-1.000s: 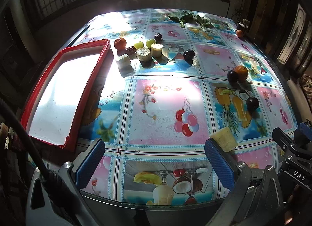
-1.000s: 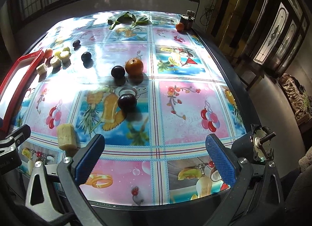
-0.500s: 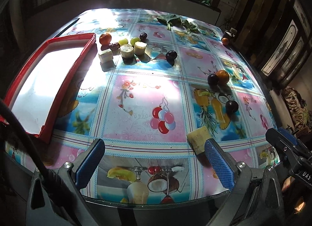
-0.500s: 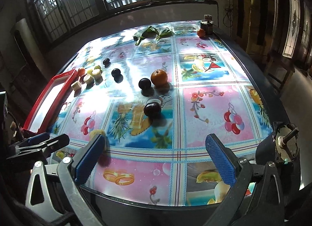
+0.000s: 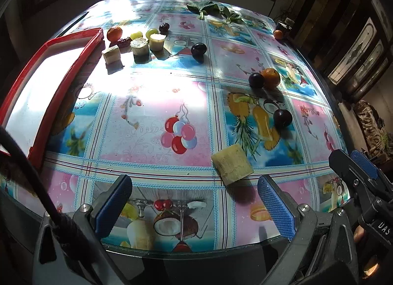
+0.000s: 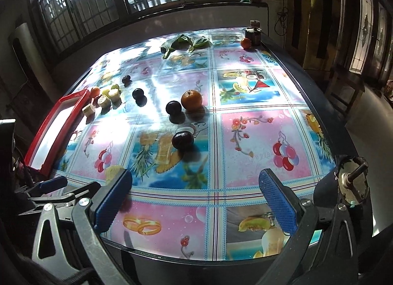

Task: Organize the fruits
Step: 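Grasp the pale yellow cube with the left tool while the right tool grasps the dark plum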

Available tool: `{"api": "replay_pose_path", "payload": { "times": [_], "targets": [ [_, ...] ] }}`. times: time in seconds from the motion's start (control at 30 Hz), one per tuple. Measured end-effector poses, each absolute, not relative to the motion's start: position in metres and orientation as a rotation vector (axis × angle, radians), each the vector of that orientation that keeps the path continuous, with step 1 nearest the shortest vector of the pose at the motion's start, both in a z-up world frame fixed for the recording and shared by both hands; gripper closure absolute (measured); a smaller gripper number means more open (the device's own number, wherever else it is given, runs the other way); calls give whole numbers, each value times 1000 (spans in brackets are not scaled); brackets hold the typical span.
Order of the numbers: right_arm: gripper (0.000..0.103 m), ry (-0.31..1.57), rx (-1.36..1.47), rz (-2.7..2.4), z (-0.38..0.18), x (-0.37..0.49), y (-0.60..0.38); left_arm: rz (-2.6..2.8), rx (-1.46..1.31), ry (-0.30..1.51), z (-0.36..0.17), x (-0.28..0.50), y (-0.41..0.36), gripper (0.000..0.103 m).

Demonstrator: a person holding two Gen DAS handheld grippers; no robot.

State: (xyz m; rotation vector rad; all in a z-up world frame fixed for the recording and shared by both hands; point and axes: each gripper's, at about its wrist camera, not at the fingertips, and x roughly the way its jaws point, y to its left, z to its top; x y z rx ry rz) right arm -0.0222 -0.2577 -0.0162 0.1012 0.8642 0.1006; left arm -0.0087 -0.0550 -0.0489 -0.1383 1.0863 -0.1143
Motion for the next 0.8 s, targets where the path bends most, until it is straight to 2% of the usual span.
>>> {"api": "replay_pose_path", "payload": {
  "times": [0.13, 0.3, 0.43, 0.57, 0.7, 0.77, 0.8],
  "targets": [
    [4, 868, 91, 104, -21, -17, -259, -130, -131, 1100, -50, -3, -66, 1],
    [29, 905, 129, 146, -29, -6, -266, -142, -136, 1149, -61, 13, -76, 7],
    [35, 919, 130, 165, -33, 5, -267, -134, -69, 1181, -72, 22, -85, 15],
    [36, 933, 126, 202, -40, 23, -257, -108, -2, 1173, -76, 27, -84, 17],
    [41, 976, 98, 226, -53, 46, -240, -112, 34, 1157, -73, 28, -74, 33],
    [47, 998, 83, 230, -61, 54, -234, -106, 54, 1144, -72, 28, -69, 46],
    [52, 1011, 75, 229, -65, 57, -231, -105, 56, 1138, -71, 27, -65, 56]
  ]
}}
